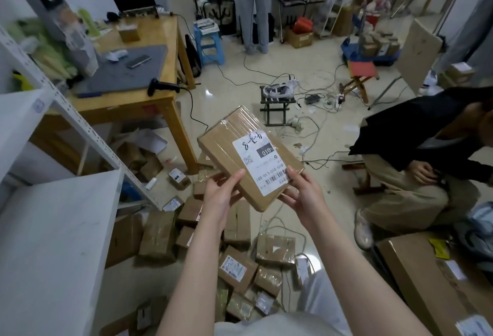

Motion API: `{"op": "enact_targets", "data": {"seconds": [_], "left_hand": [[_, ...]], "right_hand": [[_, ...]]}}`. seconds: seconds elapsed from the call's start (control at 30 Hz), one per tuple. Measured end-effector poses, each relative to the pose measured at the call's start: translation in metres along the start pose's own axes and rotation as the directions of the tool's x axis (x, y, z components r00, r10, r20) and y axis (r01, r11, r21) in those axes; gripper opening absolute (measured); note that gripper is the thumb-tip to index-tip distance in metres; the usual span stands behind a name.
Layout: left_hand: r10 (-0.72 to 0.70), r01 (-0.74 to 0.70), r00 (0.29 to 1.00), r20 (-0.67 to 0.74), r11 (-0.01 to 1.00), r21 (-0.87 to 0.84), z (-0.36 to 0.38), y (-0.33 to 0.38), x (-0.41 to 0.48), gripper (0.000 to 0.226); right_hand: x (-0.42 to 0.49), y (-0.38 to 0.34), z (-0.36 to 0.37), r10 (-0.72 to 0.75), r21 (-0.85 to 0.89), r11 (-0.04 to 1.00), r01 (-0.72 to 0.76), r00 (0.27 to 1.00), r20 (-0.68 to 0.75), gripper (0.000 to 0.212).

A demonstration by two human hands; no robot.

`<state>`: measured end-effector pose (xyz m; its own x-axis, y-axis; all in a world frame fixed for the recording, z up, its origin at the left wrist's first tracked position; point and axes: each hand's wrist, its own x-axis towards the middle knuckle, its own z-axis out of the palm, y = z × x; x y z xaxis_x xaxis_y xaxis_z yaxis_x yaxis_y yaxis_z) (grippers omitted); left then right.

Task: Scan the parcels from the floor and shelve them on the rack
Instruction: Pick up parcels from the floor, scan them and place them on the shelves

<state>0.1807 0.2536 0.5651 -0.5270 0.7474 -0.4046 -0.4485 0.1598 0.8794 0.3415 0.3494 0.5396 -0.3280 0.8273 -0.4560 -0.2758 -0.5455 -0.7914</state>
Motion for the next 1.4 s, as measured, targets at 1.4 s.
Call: {"op": "enact_targets", "data": {"seconds": [1.4], "left_hand": [[0.201,-0.153,0.743,-0.639,0.980,0.129,0.192,0.139,0.364,0.066]], "right_hand": [[0.492,-0.258,0.114,0.266,-0.551,0.827,0.112,0.785,0.560,0.104]]}}
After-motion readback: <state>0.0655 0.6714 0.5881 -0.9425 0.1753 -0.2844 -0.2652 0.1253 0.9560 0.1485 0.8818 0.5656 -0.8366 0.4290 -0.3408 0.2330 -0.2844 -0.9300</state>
